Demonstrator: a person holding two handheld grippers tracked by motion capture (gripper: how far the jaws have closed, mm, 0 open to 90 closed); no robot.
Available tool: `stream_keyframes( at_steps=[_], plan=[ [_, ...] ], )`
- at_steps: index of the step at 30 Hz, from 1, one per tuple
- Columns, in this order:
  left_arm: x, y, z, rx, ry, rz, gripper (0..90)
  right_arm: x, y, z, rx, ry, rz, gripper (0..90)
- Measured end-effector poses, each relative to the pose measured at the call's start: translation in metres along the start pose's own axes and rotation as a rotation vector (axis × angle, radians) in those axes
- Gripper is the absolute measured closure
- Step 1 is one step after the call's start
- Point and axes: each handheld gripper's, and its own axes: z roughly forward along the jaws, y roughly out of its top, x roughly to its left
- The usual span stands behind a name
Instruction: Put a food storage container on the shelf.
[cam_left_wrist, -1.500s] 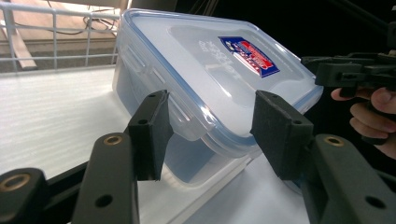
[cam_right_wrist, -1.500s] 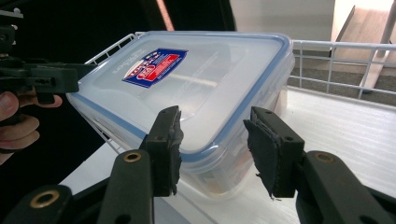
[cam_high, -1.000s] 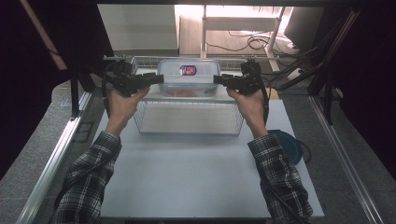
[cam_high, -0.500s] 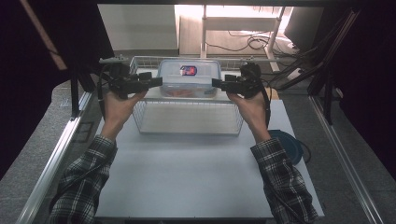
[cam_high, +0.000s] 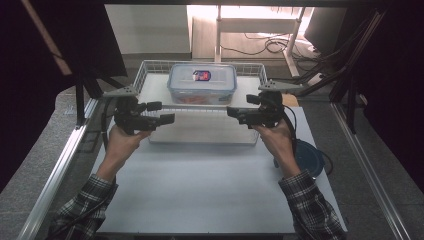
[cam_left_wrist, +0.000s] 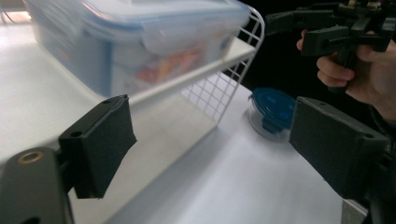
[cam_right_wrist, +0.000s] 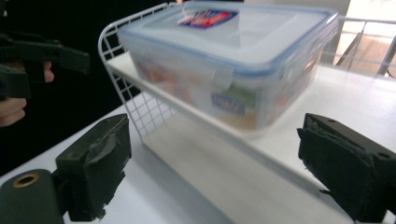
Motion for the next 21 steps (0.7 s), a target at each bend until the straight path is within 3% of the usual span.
stream_keyframes(
  at_steps=[9, 14, 21],
  plan=[
    [-0.016, -0.035, 0.000, 0.037, -0.001, 0.025, 7.4, 0.007, -0.027, -0.019, 0.014, 0.014, -0.022, 6.5],
    [-0.021, -0.052, 0.000, 0.037, 0.023, 0.042, 5.9, 0.012, -0.042, -0.028, 0.028, 0.006, -0.061, 5.0],
    [-0.029, -0.076, 0.001, 0.063, 0.058, 0.072, 4.8, 0.018, -0.065, -0.034, 0.054, 0.012, -0.073, 4.7]
  ],
)
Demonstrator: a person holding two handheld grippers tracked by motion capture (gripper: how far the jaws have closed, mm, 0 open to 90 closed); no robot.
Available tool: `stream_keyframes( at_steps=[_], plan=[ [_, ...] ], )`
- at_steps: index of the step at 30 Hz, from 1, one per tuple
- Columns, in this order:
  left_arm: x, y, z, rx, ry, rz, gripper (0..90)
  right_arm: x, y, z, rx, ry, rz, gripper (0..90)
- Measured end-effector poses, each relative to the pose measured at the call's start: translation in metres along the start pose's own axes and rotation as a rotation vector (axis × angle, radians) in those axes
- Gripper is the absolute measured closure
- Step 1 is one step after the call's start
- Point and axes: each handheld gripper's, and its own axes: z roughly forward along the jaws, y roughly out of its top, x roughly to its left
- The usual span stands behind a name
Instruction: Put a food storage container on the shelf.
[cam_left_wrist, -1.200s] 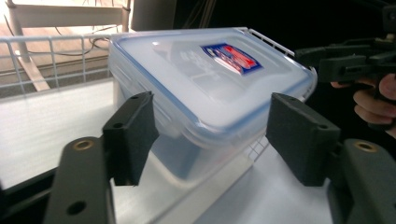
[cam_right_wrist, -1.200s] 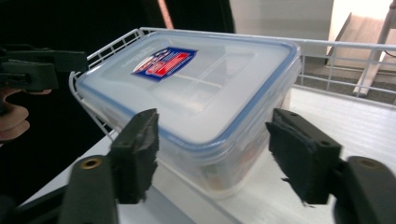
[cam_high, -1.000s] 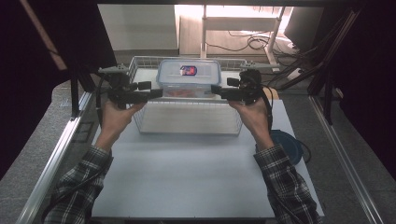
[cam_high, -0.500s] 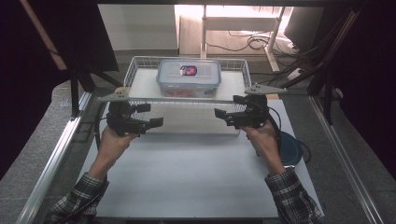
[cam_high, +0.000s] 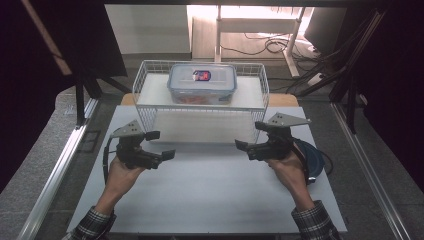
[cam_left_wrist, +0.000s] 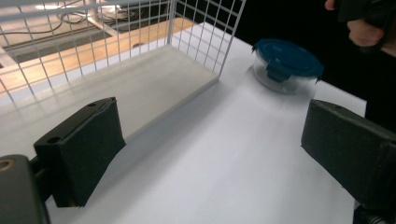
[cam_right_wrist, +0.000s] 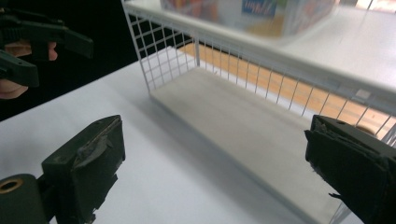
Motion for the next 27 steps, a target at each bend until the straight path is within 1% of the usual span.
stream_keyframes(
  at_steps=[3, 5, 7, 8, 10, 12, 16, 18, 19, 20, 22, 24, 27],
  plan=[
    [-0.004, -0.012, -0.002, -0.010, 0.001, 0.006, 4.8, 0.003, -0.011, -0.001, 0.013, 0.006, 0.009, 4.9],
    [-0.008, -0.020, -0.006, -0.035, -0.011, 0.004, 6.3, 0.006, -0.018, -0.003, 0.013, 0.006, 0.010, 5.0],
    [-0.010, -0.026, -0.008, -0.032, -0.026, -0.002, 6.9, 0.009, -0.026, -0.005, 0.007, 0.005, 0.006, 5.0],
    [-0.012, -0.028, -0.010, -0.037, -0.020, 0.001, 6.5, 0.010, -0.031, -0.006, 0.000, 0.000, 0.005, 5.0],
    [-0.015, -0.032, -0.013, -0.050, -0.019, -0.003, 6.6, 0.011, -0.037, -0.006, 0.015, -0.002, 0.001, 4.9],
    [-0.018, -0.036, -0.014, -0.045, -0.024, -0.008, 5.9, 0.013, -0.043, -0.008, 0.010, -0.012, -0.005, 4.9],
    [-0.022, -0.049, -0.012, -0.015, 0.001, 0.011, 5.0, 0.017, -0.052, -0.011, 0.007, -0.018, -0.007, 5.0],
    [-0.022, -0.057, -0.011, -0.011, 0.016, 0.027, 5.0, 0.018, -0.057, -0.011, 0.021, -0.017, -0.003, 5.5],
    [-0.021, -0.061, -0.010, -0.011, 0.025, 0.029, 5.3, 0.019, -0.059, -0.011, 0.033, -0.012, 0.002, 6.2],
    [-0.020, -0.065, -0.010, -0.015, 0.023, 0.016, 5.4, 0.019, -0.062, -0.011, 0.039, -0.008, 0.003, 6.5],
    [-0.019, -0.072, -0.010, -0.013, 0.005, -0.009, 5.5, 0.021, -0.067, -0.009, 0.047, -0.004, 0.009, 6.7],
    [-0.020, -0.078, -0.009, 0.005, 0.027, -0.003, 5.4, 0.023, -0.072, -0.007, 0.059, -0.009, -0.001, 6.7],
    [-0.023, -0.086, -0.009, 0.019, 0.045, 0.004, 5.4, 0.027, -0.081, -0.004, 0.071, -0.017, -0.013, 6.6]
  ],
)
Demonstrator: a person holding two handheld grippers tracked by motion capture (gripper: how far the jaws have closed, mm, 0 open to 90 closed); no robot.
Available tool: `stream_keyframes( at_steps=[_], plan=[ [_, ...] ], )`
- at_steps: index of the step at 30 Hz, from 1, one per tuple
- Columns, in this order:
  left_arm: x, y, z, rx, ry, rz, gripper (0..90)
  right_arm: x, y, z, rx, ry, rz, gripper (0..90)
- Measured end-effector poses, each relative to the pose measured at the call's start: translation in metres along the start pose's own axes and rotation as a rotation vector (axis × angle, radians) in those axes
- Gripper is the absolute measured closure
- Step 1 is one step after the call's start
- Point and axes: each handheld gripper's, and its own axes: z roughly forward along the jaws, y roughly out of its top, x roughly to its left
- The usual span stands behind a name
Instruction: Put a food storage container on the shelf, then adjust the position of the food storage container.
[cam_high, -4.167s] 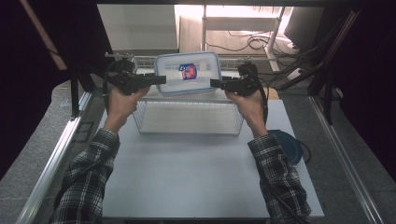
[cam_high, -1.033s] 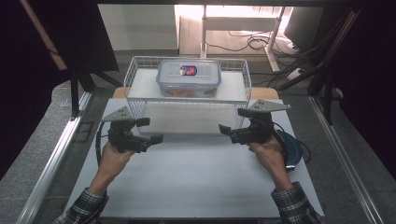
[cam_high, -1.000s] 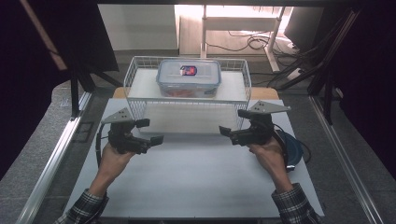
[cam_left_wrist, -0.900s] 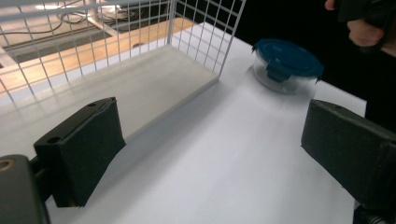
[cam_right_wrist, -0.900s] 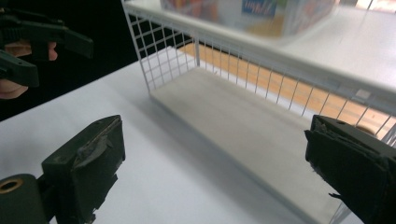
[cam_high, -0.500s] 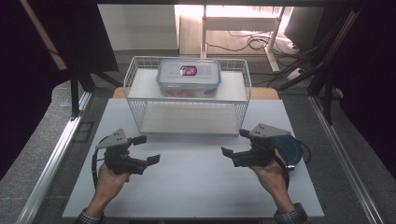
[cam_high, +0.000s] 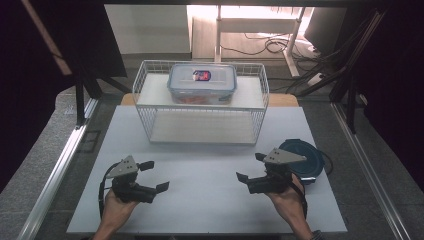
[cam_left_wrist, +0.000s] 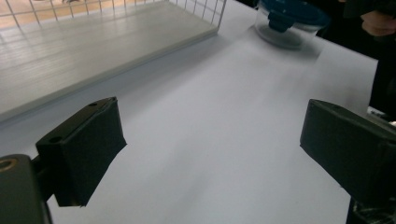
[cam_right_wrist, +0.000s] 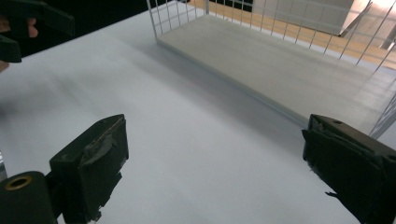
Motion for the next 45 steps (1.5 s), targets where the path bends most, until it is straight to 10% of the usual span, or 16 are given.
stream_keyframes(
  at_steps=[13, 28, 45],
  plan=[
    [-0.009, -0.024, 0.007, 0.108, 0.079, 0.065, 4.5, 0.009, -0.037, 0.012, 0.090, -0.016, -0.036, 4.1],
    [-0.004, -0.027, 0.008, 0.106, 0.062, 0.032, 4.2, -0.018, -0.030, -0.005, 0.098, -0.126, 0.096, 1.7],
    [0.000, -0.028, 0.010, 0.112, 0.038, 0.007, 4.3, -0.098, -0.041, -0.054, 0.124, -0.374, 0.198, 80.5]
  ],
)
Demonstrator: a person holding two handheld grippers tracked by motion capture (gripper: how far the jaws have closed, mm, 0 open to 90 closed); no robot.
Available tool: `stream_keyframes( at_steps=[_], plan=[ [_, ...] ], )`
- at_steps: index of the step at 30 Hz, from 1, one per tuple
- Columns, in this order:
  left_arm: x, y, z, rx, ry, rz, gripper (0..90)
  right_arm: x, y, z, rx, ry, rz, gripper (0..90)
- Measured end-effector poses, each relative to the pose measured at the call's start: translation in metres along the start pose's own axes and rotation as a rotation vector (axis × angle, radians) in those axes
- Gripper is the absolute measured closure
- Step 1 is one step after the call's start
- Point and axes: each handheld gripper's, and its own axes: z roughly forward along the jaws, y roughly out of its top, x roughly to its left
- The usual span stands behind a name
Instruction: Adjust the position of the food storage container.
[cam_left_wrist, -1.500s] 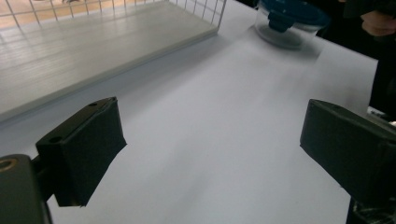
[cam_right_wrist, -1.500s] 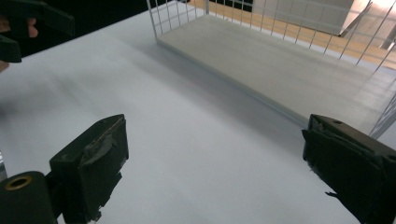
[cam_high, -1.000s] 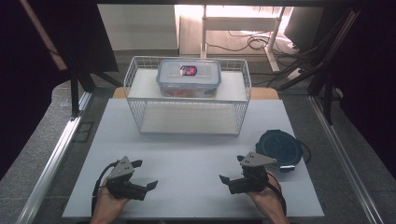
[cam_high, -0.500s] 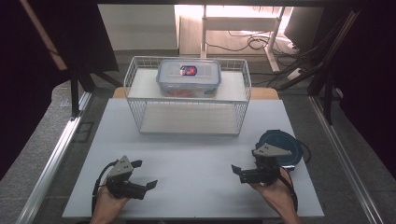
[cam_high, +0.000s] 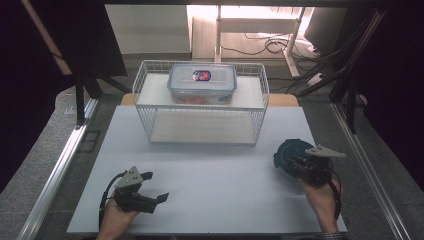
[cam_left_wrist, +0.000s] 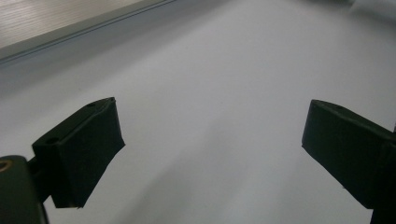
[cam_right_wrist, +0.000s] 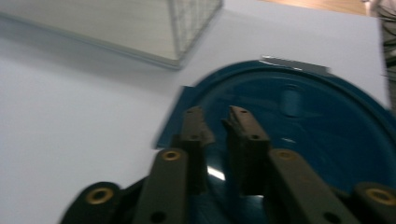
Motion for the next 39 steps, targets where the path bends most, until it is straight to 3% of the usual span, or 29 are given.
stream_keyframes(
  at_steps=[3, 9, 19, 23, 28, 31, 34, 39],
  plan=[
    [0.001, -0.001, 0.000, 0.003, -0.002, -0.003, 4.3, -0.017, -0.001, -0.003, -0.013, -0.044, 0.036, 88.2],
    [0.002, -0.001, 0.002, 0.010, -0.004, -0.009, 4.4, -0.047, -0.004, -0.008, -0.024, -0.118, 0.112, 89.1],
    [0.003, -0.002, 0.004, 0.019, -0.008, -0.012, 4.4, -0.086, -0.010, -0.007, -0.017, -0.248, 0.153, 89.1],
    [0.003, -0.003, 0.005, 0.024, -0.011, -0.014, 4.4, -0.097, -0.012, 0.000, 0.002, -0.257, 0.172, 89.1],
    [0.005, -0.003, 0.006, 0.022, -0.017, -0.024, 4.5, -0.100, -0.012, 0.012, 0.037, -0.211, 0.169, 89.2],
    [0.005, -0.003, 0.006, 0.023, -0.022, -0.027, 4.7, -0.097, -0.008, 0.015, 0.055, -0.241, 0.141, 89.3],
    [0.005, -0.003, 0.008, 0.029, -0.030, -0.027, 4.7, -0.094, -0.007, 0.016, 0.058, -0.257, 0.148, 89.5],
    [0.004, -0.003, 0.009, 0.035, -0.032, -0.020, 4.8, -0.087, -0.006, 0.019, 0.058, -0.229, 0.146, 89.6]
  ],
)
